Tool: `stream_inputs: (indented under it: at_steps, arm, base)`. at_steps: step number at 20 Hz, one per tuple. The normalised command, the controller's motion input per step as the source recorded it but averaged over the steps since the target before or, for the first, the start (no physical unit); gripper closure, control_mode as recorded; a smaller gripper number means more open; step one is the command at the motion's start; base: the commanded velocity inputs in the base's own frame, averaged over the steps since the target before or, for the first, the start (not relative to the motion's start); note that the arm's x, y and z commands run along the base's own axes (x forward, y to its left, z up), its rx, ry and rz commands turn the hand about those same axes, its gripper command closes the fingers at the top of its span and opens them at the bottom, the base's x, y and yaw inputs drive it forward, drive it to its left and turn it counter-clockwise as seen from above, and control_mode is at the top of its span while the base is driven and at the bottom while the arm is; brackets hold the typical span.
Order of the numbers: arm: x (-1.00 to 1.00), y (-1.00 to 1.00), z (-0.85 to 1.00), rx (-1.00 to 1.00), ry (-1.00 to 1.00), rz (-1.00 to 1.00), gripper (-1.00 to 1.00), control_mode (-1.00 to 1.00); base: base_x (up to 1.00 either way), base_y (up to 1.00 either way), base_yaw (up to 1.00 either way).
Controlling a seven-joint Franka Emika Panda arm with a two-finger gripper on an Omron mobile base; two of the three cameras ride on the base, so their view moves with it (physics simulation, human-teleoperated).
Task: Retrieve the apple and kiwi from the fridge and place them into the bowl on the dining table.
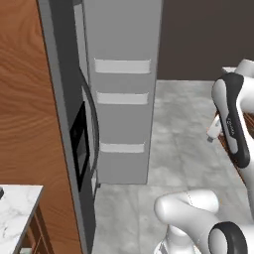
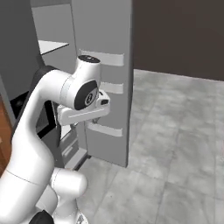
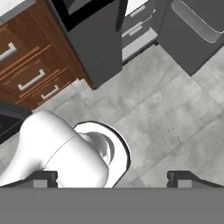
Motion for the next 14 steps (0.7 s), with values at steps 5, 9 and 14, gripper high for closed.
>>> stream_inputs:
  at_steps: [5, 9, 14]
  arm:
    - [0.0, 0.0, 0.0, 0.0, 0.0, 0.0, -1.0, 1.0]
    - [0.0, 0.0, 0.0, 0.0, 0.0, 0.0, -1.0, 1.0]
    - [0.0, 0.0, 0.0, 0.0, 0.0, 0.0, -1.0, 1.0]
  base:
    - [0.71, 0.12, 0.45]
    - [0.27, -0.02, 0.48]
    - [0.06, -0.11, 0.5]
